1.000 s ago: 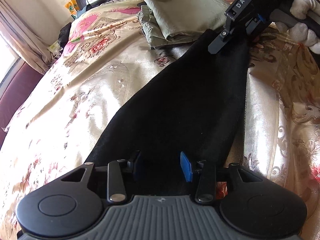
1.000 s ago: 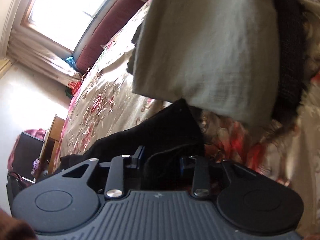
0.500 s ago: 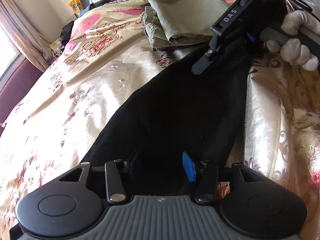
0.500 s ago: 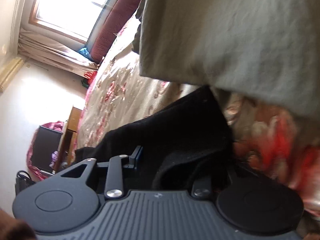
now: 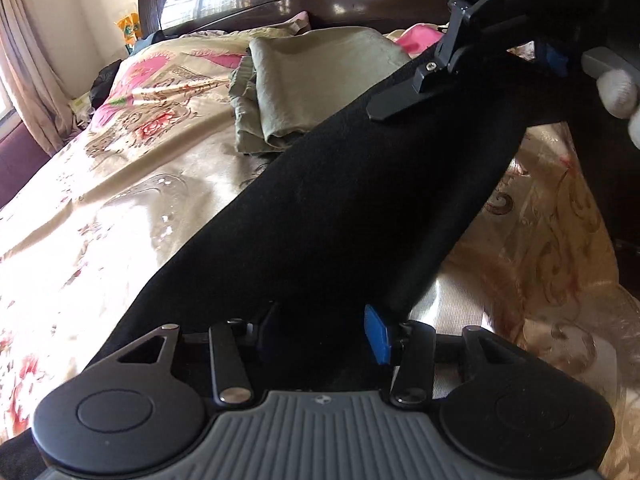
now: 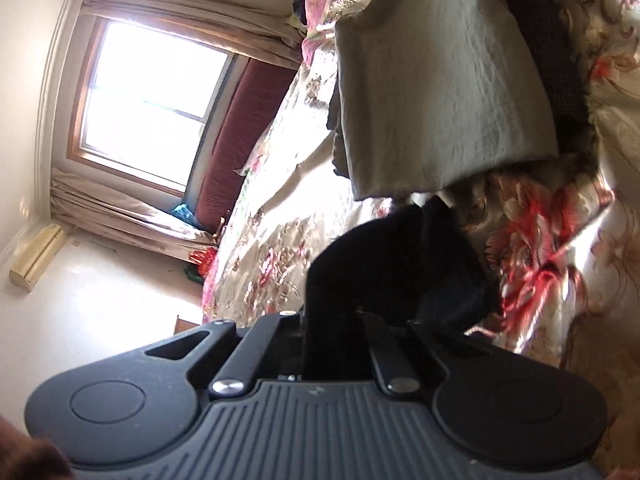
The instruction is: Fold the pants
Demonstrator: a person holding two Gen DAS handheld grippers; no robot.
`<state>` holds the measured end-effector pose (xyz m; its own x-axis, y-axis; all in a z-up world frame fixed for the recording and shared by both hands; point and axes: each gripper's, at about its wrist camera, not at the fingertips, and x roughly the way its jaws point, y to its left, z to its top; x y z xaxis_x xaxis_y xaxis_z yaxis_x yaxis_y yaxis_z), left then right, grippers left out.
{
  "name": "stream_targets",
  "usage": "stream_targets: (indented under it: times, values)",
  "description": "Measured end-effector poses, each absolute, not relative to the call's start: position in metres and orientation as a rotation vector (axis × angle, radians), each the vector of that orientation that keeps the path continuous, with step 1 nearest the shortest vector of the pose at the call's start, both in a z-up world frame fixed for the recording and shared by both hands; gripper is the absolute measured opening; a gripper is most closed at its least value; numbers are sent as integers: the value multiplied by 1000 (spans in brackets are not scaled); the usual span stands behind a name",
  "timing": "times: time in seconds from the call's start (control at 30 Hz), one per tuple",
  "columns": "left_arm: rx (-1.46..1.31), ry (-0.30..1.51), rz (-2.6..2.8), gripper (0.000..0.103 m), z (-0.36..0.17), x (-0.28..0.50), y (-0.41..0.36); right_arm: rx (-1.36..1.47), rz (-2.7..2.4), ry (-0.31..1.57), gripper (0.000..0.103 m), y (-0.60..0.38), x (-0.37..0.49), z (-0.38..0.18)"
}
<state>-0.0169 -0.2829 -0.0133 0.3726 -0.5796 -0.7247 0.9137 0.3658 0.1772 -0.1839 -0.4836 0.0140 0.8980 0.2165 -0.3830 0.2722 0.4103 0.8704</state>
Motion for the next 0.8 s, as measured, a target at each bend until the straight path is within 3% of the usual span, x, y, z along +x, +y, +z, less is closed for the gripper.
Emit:
stream_targets:
  times: [0.1,0.37,0.8]
  values:
    - [593,633,-1047,60,-5,-11,-274,1144,-43,512,4,-475,-176,13]
    - [538,654,-941,60,3,-3,-223,784,28,629,5,-409,-112,50]
    - [561,639,-1000,61,3,-7,-256,783,-120,665,5,-436,-113,15]
